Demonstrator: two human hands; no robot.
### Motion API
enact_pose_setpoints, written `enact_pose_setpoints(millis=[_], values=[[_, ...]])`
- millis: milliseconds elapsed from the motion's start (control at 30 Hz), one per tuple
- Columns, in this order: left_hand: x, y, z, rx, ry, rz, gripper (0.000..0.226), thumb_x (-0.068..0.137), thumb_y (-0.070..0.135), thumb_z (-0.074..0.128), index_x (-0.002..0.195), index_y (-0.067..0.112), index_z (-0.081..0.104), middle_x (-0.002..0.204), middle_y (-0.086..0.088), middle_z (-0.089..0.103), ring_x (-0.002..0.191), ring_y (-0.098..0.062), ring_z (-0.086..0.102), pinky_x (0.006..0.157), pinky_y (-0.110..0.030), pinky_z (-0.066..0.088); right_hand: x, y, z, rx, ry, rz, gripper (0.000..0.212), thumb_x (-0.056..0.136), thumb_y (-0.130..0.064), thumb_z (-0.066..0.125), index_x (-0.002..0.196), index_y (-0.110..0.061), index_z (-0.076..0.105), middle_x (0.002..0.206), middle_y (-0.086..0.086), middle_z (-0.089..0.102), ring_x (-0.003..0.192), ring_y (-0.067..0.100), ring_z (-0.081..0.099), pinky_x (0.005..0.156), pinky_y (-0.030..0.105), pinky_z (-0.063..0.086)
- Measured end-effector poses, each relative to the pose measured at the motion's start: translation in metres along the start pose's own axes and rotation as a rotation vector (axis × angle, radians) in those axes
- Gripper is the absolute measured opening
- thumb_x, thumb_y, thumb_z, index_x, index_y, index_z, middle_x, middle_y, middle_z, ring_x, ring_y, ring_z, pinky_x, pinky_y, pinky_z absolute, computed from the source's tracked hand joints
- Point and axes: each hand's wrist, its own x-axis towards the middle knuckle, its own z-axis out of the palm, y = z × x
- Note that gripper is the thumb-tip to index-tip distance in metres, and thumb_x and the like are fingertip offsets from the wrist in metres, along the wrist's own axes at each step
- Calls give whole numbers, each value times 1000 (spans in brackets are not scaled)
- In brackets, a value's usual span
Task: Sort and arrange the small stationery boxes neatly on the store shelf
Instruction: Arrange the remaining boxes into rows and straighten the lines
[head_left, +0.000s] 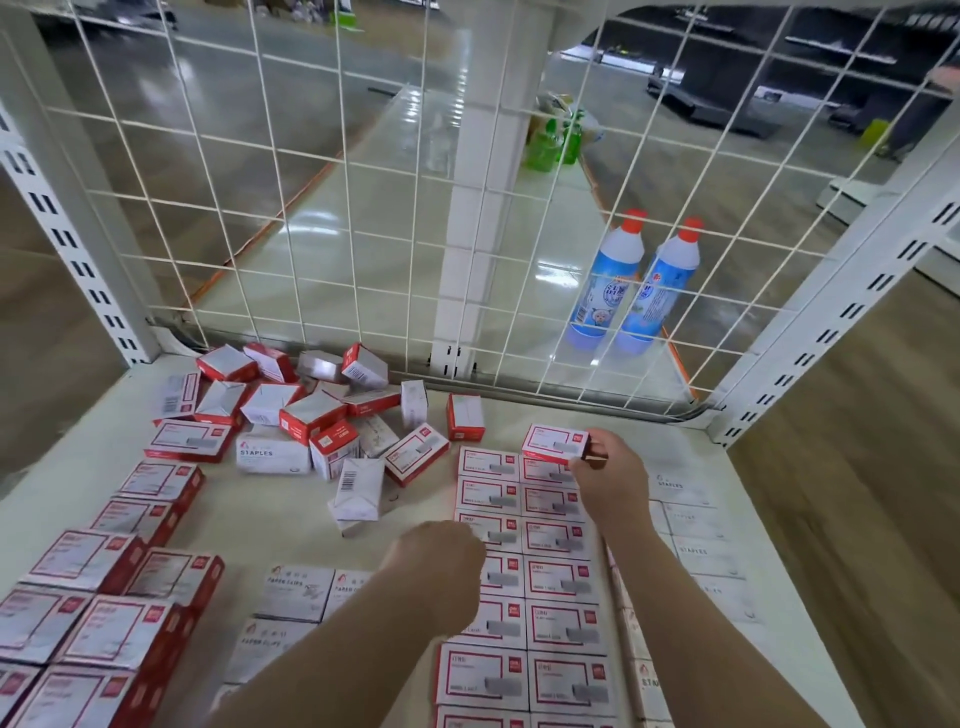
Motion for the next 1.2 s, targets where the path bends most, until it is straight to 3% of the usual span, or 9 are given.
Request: enact_pose_setpoints(millis=[133, 233, 400, 533, 633, 833, 967, 1033, 1200], values=[[4, 2, -7, -15, 24, 10, 31, 91, 19, 50, 121, 16, 57, 118, 0, 58, 107, -16, 55, 87, -26, 45, 14, -2, 2, -20, -22, -13, 25, 87, 1, 49, 106, -10, 61, 96, -1, 62, 87, 12, 54, 54, 3, 32], [6, 2, -10, -21, 11, 19, 32, 90, 19, 50, 121, 17, 55, 118, 0, 57, 105, -15, 55, 80, -25, 42, 21, -3, 3, -13, -74, -37, 21, 87, 0, 50, 102, -8, 63, 93, 1, 63, 83, 13, 54, 61, 12, 36], [7, 1, -9, -31, 25, 31, 27, 90, 19, 47, 116, 17, 57, 111, 1, 55, 97, -15, 55, 73, -24, 41, 32, 4, 11, -40, -165, 62, 14, 90, -7, 49, 94, -9, 62, 88, 3, 65, 83, 19, 60, 63, 22, 43], [5, -2, -6, -53, 53, 64, 33, 94, 29, 44, 125, 20, 53, 117, 2, 50, 101, -15, 51, 82, -26, 46, 35, 8, 15, -117, -177, 54, 12, 89, -4, 46, 85, -9, 56, 83, 3, 59, 77, 18, 55, 54, 19, 37], [3, -2, -7, -84, 63, 68, 40, 95, 36, 42, 133, 22, 46, 127, 3, 47, 110, -16, 50, 91, -31, 47, 37, 6, 15, -133, -216, 31, 16, 84, -3, 55, 73, -12, 47, 74, 0, 55, 67, 13, 52, 50, 18, 33], [9, -2, -8, -109, 93, 57, 48, 95, 35, 45, 139, 19, 37, 141, 4, 39, 123, -17, 44, 99, -31, 43, 40, 4, 19, -68, -329, -57, 18, 73, -6, 67, 86, -15, 58, 90, 5, 65, 84, 21, 62, 70, 30, 49], [24, -4, -2, -165, 83, -12, 30, 91, 35, 49, 116, 20, 56, 114, 5, 56, 99, -13, 53, 81, -27, 49, 39, 3, 20, -51, -368, -46, 11, 79, -5, 61, 86, -13, 61, 92, 11, 64, 83, 23, 64, 76, 38, 55], [29, -4, 1, -159, 87, -39, 26, 90, 34, 51, 111, 21, 57, 105, 5, 56, 91, -11, 51, 70, -23, 43, 38, 3, 21, -56, -364, -55, 11, 80, -4, 59, 86, -13, 61, 93, 13, 64, 84, 25, 64, 77, 39, 55], [31, -6, 4, -137, 108, -55, 29, 89, 31, 52, 117, 21, 55, 109, 4, 54, 92, -12, 47, 67, -24, 35, 37, 2, 20, -45, -370, -56, 13, 80, -3, 58, 85, -15, 61, 94, 12, 63, 84, 23, 63, 74, 35, 55]])
